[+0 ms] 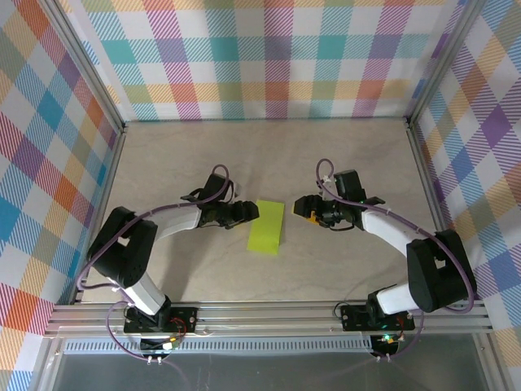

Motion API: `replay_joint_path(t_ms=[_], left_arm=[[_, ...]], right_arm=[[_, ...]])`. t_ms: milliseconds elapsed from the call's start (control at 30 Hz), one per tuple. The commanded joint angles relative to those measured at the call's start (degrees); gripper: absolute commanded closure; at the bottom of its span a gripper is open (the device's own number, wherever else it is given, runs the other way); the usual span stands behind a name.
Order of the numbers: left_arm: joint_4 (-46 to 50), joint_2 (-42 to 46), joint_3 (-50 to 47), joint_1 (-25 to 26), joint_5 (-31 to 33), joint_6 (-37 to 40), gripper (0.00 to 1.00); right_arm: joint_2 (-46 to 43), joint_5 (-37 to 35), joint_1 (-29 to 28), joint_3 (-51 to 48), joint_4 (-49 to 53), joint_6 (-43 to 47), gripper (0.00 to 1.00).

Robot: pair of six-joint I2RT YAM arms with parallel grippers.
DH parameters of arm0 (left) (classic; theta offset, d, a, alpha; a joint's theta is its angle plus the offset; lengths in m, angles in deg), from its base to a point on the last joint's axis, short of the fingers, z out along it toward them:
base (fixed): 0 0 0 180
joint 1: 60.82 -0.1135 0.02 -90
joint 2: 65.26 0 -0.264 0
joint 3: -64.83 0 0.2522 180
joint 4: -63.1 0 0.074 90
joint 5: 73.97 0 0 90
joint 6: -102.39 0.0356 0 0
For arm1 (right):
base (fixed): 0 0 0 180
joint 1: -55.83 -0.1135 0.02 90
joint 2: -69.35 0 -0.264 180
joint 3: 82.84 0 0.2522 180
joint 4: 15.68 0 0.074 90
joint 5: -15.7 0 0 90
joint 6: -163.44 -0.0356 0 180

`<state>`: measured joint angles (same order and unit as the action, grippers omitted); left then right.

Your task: Fold a paper plane with a square sheet of paper (fold left side to right side)

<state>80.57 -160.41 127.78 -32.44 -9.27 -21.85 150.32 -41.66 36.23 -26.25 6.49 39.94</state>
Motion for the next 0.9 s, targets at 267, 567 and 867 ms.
replay_joint_path(t_ms=[267, 567, 867], left_arm=[[-5.4, -5.0, -0.7, -0.3, -6.0, -1.4, 0.56], [-4.9, -4.1, -1.2, -0.3, -5.8, -1.7, 0.83], [-4.9, -1.0, -2.9, 0.2, -5.3, -5.8, 1.00]], right_arm=[[0.3, 1.0, -0.1, 0.4, -0.8, 0.2, 0.33], [0.3, 1.2, -0.2, 0.6, 0.0, 1.4, 0.34], [-2.9, -4.6, -4.4, 0.2, 5.1, 6.5, 0.36]])
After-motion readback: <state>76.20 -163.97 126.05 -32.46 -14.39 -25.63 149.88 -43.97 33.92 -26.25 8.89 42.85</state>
